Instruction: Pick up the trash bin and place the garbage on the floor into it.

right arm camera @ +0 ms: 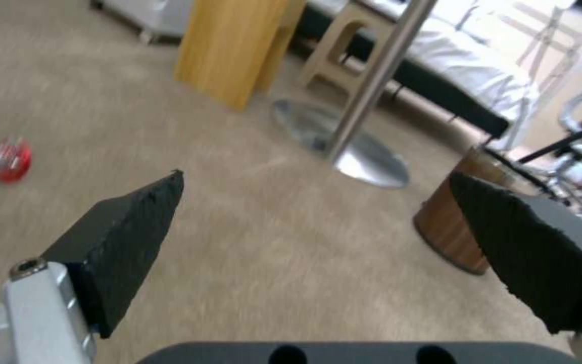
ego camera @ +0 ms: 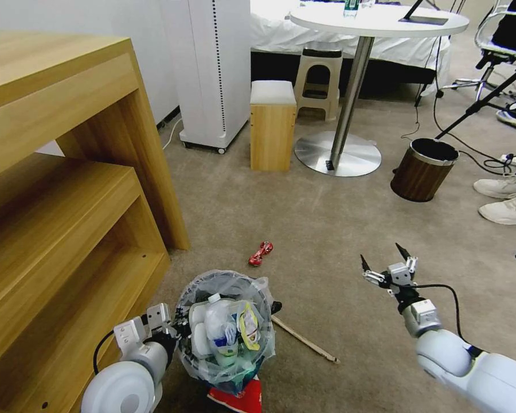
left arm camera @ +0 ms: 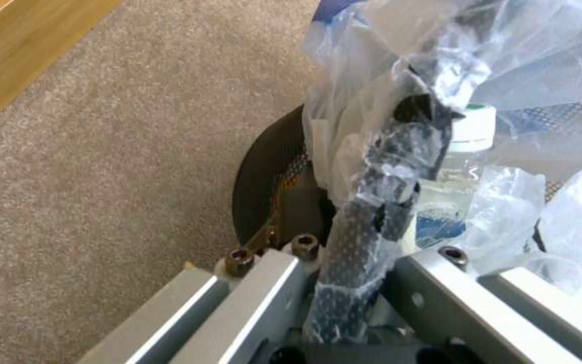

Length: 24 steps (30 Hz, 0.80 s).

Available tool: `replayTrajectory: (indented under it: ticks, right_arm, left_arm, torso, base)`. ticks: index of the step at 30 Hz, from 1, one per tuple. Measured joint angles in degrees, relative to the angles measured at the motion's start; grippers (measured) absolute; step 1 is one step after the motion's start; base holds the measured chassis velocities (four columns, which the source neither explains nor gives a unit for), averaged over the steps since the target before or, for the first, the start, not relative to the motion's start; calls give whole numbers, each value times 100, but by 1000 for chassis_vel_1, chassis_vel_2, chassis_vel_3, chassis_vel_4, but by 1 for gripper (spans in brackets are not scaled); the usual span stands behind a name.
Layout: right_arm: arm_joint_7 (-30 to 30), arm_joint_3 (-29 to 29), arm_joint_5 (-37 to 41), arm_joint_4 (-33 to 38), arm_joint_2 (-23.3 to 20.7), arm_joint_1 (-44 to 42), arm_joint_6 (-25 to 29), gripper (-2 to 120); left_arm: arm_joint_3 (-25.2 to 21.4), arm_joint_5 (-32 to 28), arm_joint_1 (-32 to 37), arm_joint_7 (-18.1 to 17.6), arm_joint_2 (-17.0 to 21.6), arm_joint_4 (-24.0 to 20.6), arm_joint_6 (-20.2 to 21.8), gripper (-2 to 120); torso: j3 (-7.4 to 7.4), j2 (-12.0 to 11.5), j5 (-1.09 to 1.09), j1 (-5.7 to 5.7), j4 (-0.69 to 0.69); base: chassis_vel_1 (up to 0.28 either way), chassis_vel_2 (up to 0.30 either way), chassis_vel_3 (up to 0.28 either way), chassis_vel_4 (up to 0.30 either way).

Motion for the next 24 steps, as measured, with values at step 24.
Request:
replayTrajectory:
  ticks: [24]
  right_arm:
    - [-693, 601, -2396, -1730, 362, -263, 1075, 100]
  left_arm:
    - [-25, 411, 236, 122, -324, -22, -31, 0]
  torso:
    - [0, 0, -2, 0, -1]
  base:
    - [0, 0, 0, 0]
